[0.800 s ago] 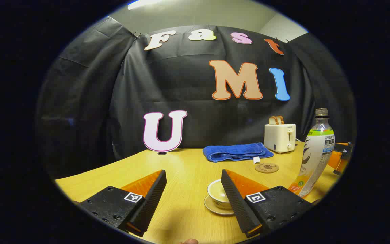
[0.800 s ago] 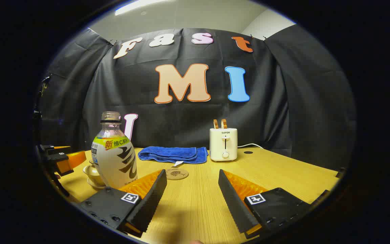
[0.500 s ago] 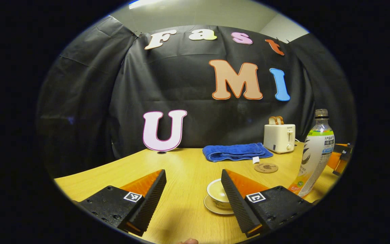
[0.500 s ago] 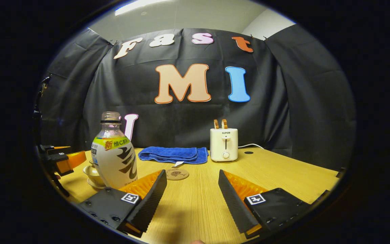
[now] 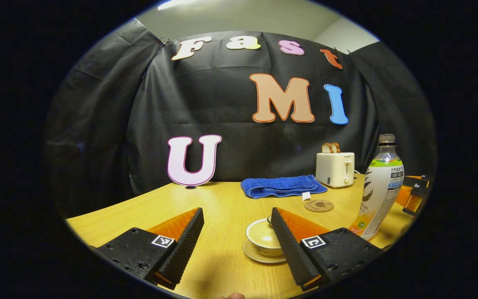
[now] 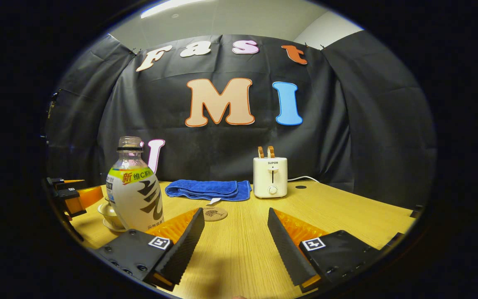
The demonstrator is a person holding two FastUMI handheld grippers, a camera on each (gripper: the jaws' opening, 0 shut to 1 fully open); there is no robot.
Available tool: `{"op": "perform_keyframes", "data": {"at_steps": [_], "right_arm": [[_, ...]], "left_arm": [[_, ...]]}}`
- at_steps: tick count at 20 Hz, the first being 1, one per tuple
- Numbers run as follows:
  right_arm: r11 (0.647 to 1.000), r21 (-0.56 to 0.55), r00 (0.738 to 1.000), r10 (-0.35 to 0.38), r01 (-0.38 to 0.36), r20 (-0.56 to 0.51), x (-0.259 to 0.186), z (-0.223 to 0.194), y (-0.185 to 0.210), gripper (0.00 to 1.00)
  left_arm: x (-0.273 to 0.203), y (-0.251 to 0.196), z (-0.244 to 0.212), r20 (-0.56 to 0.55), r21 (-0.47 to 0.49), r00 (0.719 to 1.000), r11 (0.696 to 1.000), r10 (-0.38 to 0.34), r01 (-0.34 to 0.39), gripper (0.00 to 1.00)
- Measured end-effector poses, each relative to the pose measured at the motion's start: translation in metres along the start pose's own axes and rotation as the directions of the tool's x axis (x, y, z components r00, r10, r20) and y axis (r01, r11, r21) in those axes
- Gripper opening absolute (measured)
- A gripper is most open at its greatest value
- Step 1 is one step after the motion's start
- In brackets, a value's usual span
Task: Open the teacup lid with one hand, grasp the water bottle and pour water into the teacup with the other hand; after pouring, place the water bottle on the coaster and then close the teacup lid.
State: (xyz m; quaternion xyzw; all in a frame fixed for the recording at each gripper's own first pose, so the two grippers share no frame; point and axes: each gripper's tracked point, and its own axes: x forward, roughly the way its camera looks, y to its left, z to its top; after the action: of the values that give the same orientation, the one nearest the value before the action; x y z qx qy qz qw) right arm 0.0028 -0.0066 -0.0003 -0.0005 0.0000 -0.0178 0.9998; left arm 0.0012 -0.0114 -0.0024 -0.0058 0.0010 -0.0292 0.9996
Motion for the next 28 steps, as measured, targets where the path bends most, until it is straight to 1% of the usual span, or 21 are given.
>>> {"op": "perform_keyframes", "data": {"at_steps": [1, 2, 3, 4, 9, 10, 11, 12, 13, 14, 15, 17, 18, 19, 21, 22, 25, 27, 28], "right_arm": [[1.000, -0.001, 1.000, -0.002, 0.002, 0.001, 0.001, -0.001, 0.000, 0.94], [1.000, 0.000, 1.000, -0.007, 0.007, 0.001, 0.001, 0.000, -0.001, 0.98], [1.000, -0.001, 1.000, -0.011, 0.011, 0.001, 0.001, -0.001, -0.002, 0.98], [1.000, -0.001, 1.000, -0.013, 0.013, 0.001, 0.001, 0.000, -0.003, 0.98], [1.000, 0.000, 1.000, -0.008, 0.008, -0.001, 0.001, -0.001, -0.002, 0.98], [1.000, 0.000, 1.000, -0.008, 0.008, 0.000, 0.002, 0.000, -0.002, 0.94], [1.000, 0.000, 1.000, -0.008, 0.008, 0.000, 0.001, 0.000, -0.002, 0.98], [1.000, 0.000, 1.000, -0.008, 0.008, -0.001, 0.001, -0.001, -0.002, 0.98], [1.000, 0.000, 1.000, -0.008, 0.008, 0.000, 0.001, -0.001, -0.002, 1.00], [1.000, 0.000, 1.000, -0.008, 0.008, 0.000, 0.001, 0.000, -0.002, 0.94], [1.000, 0.000, 1.000, -0.008, 0.008, 0.000, 0.001, -0.001, -0.002, 0.98], [1.000, 0.000, 1.000, -0.008, 0.008, 0.001, 0.001, -0.001, -0.002, 0.98], [1.000, 0.001, 1.000, -0.008, 0.008, 0.000, 0.001, 0.000, -0.002, 0.94], [1.000, 0.001, 1.000, -0.008, 0.008, 0.000, 0.001, 0.000, -0.002, 0.98], [1.000, 0.001, 1.000, -0.007, 0.007, 0.000, 0.001, -0.001, -0.002, 0.98], [1.000, 0.001, 1.000, -0.006, 0.006, 0.000, 0.001, -0.001, -0.002, 0.98], [1.000, 0.001, 1.000, -0.004, 0.004, 0.000, 0.001, 0.000, -0.001, 0.98], [1.000, 0.000, 1.000, -0.003, 0.003, 0.000, 0.001, 0.000, -0.001, 0.98], [1.000, 0.001, 1.000, -0.003, 0.003, 0.000, 0.001, 0.000, -0.001, 0.98]], "left_arm": [[0.000, 0.000, 0.001, 0.000, 0.001, 1.000, 1.000, 0.000, 0.000, 0.95], [0.000, -0.001, 0.000, 0.001, 0.001, 1.000, 1.000, -0.002, 0.002, 0.95], [0.000, -0.001, 0.000, -0.001, 0.000, 1.000, 1.000, -0.002, 0.002, 0.94], [0.000, -0.001, 0.000, -0.002, 0.000, 1.000, 1.000, -0.004, 0.004, 0.95], [0.003, -0.006, -0.002, -0.013, -0.001, 1.000, 1.000, -0.024, 0.024, 0.95], [0.003, -0.010, -0.007, -0.036, -0.002, 0.999, 0.999, -0.036, 0.035, 0.95], [0.003, -0.016, -0.007, -0.041, -0.006, 0.998, 0.999, -0.051, 0.051, 0.94], [0.003, -0.023, -0.006, -0.049, -0.010, 0.996, 0.997, -0.071, 0.070, 0.95], [0.004, -0.028, -0.007, -0.058, -0.007, 0.994, 0.996, -0.088, 0.088, 0.95], [0.007, -0.033, -0.009, -0.067, -0.005, 0.993, 0.995, -0.101, 0.101, 0.95], [0.009, -0.037, -0.008, -0.071, -0.003, 0.991, 0.994, -0.111, 0.111, 0.95], [0.013, -0.045, -0.007, -0.081, 0.008, 0.988, 0.991, -0.131, 0.132, 0.94], [0.015, -0.047, -0.009, -0.090, 0.014, 0.986, 0.990, -0.138, 0.140, 0.95], [0.017, -0.050, -0.010, -0.098, 0.018, 0.985, 0.989, -0.144, 0.146, 0.94], [0.020, -0.052, -0.013, -0.114, 0.023, 0.982, 0.988, -0.151, 0.154, 0.90], [0.021, -0.054, -0.016, -0.129, 0.026, 0.979, 0.986, -0.158, 0.162, 0.86], [0.024, -0.057, -0.025, -0.167, 0.034, 0.972, 0.984, -0.166, 0.174, 0.81], [0.026, -0.056, -0.028, -0.180, 0.036, 0.970, 0.985, -0.161, 0.170, 0.74], [0.026, -0.053, -0.026, -0.179, 0.040, 0.972, 0.986, -0.152, 0.161, 0.68]]}}
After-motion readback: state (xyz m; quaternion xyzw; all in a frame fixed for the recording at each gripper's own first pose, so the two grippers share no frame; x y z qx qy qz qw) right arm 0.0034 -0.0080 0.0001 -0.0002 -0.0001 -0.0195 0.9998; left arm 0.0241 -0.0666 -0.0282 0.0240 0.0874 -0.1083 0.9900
